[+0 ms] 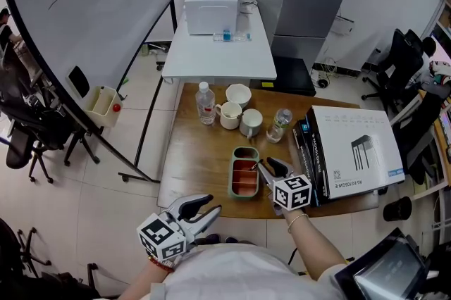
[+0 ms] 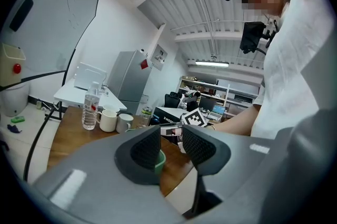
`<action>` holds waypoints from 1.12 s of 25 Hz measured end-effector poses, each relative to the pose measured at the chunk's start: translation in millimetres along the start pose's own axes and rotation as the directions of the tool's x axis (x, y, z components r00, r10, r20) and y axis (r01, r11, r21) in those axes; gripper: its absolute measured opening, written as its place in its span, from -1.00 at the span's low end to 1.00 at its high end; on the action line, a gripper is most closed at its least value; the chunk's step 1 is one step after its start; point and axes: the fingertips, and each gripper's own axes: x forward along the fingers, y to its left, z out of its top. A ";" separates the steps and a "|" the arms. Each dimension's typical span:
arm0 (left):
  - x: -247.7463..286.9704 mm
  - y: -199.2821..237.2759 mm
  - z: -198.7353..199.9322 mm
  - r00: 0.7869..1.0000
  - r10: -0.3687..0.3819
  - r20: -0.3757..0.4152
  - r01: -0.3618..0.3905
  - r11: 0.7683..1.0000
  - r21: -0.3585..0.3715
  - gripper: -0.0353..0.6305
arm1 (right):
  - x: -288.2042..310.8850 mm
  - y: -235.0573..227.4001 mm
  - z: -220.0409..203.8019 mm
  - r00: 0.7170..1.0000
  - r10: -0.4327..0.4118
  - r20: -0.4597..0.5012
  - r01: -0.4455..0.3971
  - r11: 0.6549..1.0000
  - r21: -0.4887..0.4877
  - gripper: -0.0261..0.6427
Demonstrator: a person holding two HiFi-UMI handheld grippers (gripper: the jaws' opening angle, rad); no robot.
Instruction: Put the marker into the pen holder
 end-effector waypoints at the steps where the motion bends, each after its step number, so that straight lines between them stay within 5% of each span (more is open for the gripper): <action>1: -1.7 0.9 0.4 1.000 0.005 0.002 -0.005 1.000 0.000 -0.50 | 3.0 -0.7 -0.7 1.000 0.001 -0.009 -0.001 1.000 -0.001 -0.54; 8: -13.7 8.3 -1.6 0.999 0.039 0.020 -0.039 0.999 -0.003 -0.50 | 12.8 1.8 -2.5 1.000 -0.002 -0.020 0.002 1.000 -0.012 -0.75; 28: -16.5 9.7 -0.6 0.999 0.039 0.009 -0.039 0.999 -0.013 -0.50 | 6.2 16.6 21.6 1.000 0.004 0.020 -0.004 0.999 -0.036 -0.84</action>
